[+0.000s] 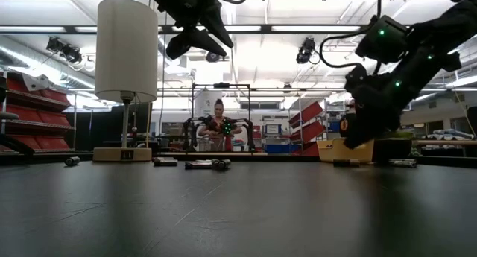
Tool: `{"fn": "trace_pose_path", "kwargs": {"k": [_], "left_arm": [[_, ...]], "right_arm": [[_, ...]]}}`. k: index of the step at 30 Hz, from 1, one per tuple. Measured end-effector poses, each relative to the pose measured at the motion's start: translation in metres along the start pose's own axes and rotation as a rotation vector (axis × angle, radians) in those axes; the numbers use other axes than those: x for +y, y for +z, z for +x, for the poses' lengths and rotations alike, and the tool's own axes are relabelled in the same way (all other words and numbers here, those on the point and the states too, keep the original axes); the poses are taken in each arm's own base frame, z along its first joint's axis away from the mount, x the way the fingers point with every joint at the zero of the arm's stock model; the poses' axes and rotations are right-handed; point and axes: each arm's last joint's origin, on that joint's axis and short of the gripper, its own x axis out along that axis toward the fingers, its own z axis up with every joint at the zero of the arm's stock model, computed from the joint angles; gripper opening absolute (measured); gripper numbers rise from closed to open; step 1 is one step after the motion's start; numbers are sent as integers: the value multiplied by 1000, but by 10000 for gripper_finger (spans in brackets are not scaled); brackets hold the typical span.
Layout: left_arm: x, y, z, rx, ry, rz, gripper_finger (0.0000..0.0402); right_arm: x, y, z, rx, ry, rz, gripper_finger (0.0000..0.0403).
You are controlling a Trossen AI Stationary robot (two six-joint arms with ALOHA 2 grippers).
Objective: Sort batteries
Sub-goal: Put the black battery into the yellow bin
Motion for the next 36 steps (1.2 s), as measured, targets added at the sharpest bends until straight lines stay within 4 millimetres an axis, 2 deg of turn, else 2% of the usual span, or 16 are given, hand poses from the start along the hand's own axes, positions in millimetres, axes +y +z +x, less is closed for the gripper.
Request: {"fn": "trace_pose_path", "kwargs": {"k": [8, 17, 23, 26, 30, 36], "left_arm": [[0, 0, 0, 0, 0, -19, 121], [0, 0, 0, -1, 0, -19, 121], [-1, 0, 0, 13, -18, -22, 121], [-1, 0, 0, 20, -26, -25, 121], [-1, 0, 0, 20, -27, -25, 121], [-1, 0, 0, 20, -27, -25, 121]], "right_arm": [[-3, 3, 1, -30, -54, -197, 147], [-8, 1, 28, 4, -73, -163, 146], [-9, -8, 48, 78, -67, -91, 141], [-9, -9, 50, 80, -69, -22, 115], [-8, -8, 46, 77, -54, -12, 31], [-7, -6, 44, 88, -26, 41, 26]]}}
